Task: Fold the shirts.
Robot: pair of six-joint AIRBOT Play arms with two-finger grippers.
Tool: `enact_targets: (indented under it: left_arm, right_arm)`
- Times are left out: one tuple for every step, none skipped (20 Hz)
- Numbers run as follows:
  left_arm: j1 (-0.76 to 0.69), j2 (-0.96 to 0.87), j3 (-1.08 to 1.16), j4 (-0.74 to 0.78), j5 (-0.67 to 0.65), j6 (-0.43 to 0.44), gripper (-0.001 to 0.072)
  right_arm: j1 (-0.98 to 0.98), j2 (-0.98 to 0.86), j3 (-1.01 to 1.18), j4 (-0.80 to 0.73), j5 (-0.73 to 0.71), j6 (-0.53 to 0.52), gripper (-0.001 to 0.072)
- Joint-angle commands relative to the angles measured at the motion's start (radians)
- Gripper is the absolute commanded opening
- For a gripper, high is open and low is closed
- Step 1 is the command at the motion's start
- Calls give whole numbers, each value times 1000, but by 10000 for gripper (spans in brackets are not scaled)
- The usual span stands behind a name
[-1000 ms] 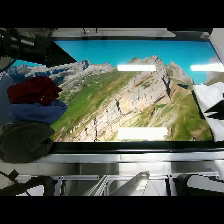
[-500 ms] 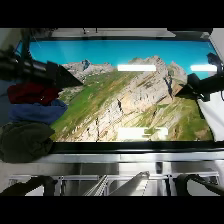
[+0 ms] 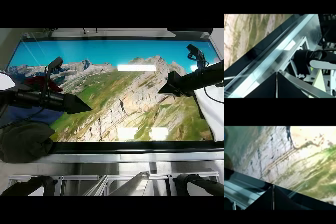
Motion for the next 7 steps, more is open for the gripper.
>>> enact_targets:
  left_arm:
    - [-3,3,-16,0,8,2,2]
    - [-3,3,-16,0,8,2,2]
    - [-3,3,-16,0,7,2,2]
    - [-3,3,-16,0,6,2,2]
    - [-3,3,-16,0,4,2,2]
    - [-3,3,-16,-1,3,2,2]
    - [-3,3,-16,-1,4,2,2]
  right_arm:
    - [9,0,0,2,-9,1,16]
    - [9,0,0,2,-8,1,16]
    - [9,1,0,2,-8,1,15]
    - [9,1,0,2,-9,1,16]
    - [9,1,0,2,-8,1,16]
    - [9,1,0,2,-8,1,16]
    - [9,1,0,2,-8,1,16]
